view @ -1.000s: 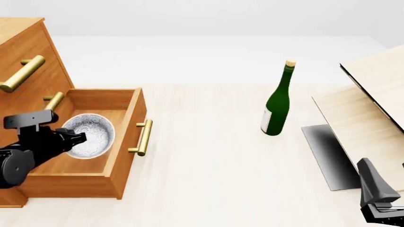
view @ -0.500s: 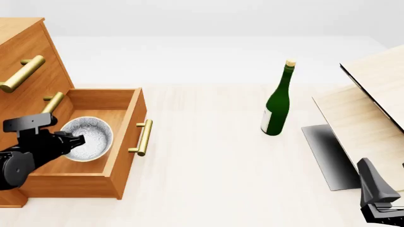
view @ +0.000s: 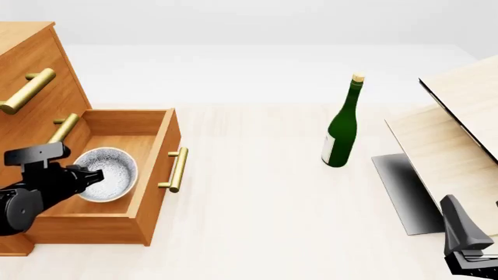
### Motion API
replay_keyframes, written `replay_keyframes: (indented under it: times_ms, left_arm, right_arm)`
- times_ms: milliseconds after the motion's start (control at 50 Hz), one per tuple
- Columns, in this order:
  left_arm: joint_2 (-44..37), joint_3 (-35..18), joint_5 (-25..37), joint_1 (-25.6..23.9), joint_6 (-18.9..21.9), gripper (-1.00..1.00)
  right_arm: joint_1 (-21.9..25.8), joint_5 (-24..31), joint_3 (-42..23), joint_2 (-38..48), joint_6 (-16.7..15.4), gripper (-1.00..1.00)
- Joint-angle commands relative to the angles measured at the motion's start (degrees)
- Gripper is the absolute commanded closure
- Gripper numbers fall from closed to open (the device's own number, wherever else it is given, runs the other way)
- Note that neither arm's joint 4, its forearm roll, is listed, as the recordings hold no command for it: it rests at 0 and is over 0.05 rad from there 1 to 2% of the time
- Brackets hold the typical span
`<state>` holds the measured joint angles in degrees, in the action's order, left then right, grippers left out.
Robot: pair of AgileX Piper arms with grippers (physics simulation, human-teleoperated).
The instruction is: Put the bowl in the bottom drawer of the cabinet and close it.
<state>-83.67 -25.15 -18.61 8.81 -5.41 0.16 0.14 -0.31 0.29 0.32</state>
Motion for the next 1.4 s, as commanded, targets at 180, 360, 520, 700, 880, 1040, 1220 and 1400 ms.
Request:
replay_keyframes:
  times_ms: [180, 360, 520, 700, 880, 1040, 1220, 1400]
  left_arm:
    - [-0.80, -0.15, -0.76, 0.92, -0.50, 1.00]
    - [-1.48, -0.13, -1.26, 1.02, -0.36, 1.00]
    - [-2.36, -0.39, -1.28, 1.27, 0.00, 1.00]
    - [-2.89, -0.39, -1.47, 1.61, 0.40, -1.00]
    - [-2.93, -0.27, -1.61, 1.70, 0.52, -1.00]
    - [-2.51, -0.21, -1.25, 1.75, 0.55, -1.00]
    - [-0.18, 1.09, -0.71, 1.59, 0.92, -1.00]
    - [2.01, 1.23, 0.84, 1.13, 0.30, -1.00]
  right_arm:
    - [-0.02, -0.02, 0.00, 0.02, -0.02, -1.00]
    - [-0.01, -0.02, 0.00, 0.02, -0.02, -1.00]
    - [-0.02, -0.03, 0.00, 0.01, -0.02, -1.00]
    - [-0.02, -0.02, 0.00, 0.02, -0.02, -1.00]
    - [0.00, -0.03, 0.00, 0.02, -0.02, -1.00]
    - [-0.01, -0.03, 0.00, 0.02, -0.02, -1.00]
    - [-0.02, -0.02, 0.00, 0.03, -0.02, -1.00]
    - [0.00, -0.02, 0.00, 0.03, -0.03, -1.00]
